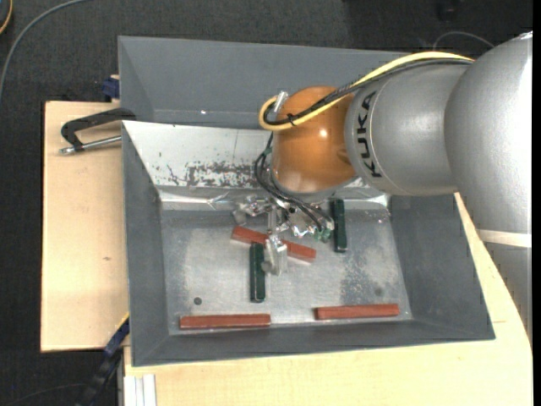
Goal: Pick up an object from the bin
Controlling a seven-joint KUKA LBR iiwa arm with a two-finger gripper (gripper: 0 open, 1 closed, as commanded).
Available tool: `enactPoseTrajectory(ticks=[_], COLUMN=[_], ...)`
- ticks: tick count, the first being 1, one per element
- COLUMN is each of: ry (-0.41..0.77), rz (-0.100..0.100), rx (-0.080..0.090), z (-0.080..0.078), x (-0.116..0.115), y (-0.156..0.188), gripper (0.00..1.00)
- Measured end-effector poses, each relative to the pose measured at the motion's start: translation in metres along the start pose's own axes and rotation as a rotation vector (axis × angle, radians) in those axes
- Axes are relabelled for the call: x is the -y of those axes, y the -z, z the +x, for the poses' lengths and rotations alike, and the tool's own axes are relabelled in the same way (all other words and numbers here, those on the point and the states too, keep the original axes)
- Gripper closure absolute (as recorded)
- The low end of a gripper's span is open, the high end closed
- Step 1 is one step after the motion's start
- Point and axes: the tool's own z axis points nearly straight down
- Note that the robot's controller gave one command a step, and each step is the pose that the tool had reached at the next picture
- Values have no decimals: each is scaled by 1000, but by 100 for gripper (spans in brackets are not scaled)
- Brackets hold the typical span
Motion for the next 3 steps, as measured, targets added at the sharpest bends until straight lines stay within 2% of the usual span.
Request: enactPoseTrajectory(ticks=[1, 2, 3], ry=[538, 535, 612], rz=[-2, -2, 5], rx=[-1, 0, 13], z=[40, 40, 47], x=[-57, -56, -49], y=[1, 1, 158], gripper=[0, 100, 100])
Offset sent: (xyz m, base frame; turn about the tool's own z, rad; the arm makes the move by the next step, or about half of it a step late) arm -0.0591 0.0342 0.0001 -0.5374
